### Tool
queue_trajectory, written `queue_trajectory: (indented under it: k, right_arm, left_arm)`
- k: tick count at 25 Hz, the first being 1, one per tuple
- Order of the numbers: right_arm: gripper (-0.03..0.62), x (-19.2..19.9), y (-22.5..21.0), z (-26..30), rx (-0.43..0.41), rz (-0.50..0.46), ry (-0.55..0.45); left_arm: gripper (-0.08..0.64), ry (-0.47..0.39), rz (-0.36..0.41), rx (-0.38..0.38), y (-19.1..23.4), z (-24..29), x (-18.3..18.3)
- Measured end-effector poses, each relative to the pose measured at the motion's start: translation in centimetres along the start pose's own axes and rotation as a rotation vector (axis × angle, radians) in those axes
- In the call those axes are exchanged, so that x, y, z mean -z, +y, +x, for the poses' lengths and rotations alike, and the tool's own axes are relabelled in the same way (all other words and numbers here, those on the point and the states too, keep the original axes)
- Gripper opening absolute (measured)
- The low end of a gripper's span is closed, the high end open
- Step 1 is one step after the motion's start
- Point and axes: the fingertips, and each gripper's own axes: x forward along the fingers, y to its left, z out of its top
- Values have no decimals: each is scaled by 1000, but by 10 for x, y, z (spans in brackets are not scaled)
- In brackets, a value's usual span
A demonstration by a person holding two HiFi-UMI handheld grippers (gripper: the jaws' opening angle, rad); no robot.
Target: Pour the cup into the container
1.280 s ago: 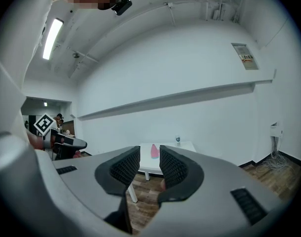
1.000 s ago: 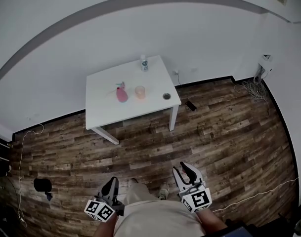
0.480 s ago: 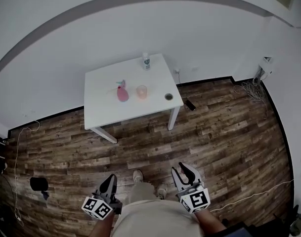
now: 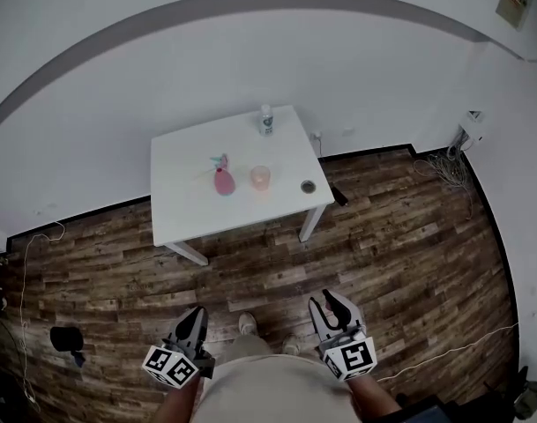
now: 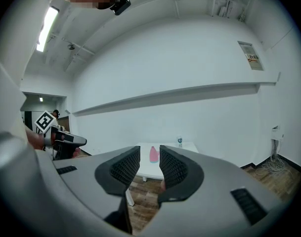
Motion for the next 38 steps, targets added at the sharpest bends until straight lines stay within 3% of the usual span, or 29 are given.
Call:
queue_trajectory:
  k: [22, 29, 38]
  right_arm:
    - [109, -6, 32, 93, 104, -22, -22]
    - [109, -3, 26, 93, 121, -20, -18]
    - [109, -3, 0, 95, 68, -22, -14]
  left_arm:
    - [11, 49, 67, 120, 87, 26, -40]
    - [11, 70, 69, 124, 88, 30, -38]
    - [11, 55, 61, 87, 68, 50, -32]
